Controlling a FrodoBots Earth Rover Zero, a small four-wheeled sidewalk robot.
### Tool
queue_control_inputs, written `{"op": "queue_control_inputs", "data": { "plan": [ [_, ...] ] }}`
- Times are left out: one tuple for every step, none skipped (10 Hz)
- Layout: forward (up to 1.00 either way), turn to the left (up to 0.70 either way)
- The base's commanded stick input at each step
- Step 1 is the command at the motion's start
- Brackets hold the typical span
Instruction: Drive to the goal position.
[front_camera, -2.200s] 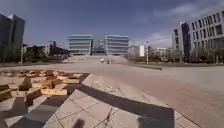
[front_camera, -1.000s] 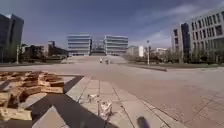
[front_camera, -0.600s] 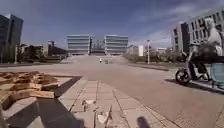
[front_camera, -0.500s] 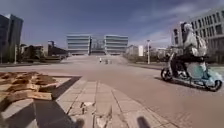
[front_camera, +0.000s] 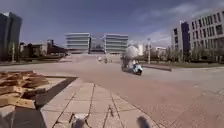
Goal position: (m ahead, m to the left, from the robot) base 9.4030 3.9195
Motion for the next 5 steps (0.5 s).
{"op": "queue_control_inputs", "data": {
  "plan": [
    [0.7, 0.02],
    [0.7, 0.02],
    [0.7, 0.03],
    [0.7, 0.02],
    [0.7, 0.02]
  ]
}}
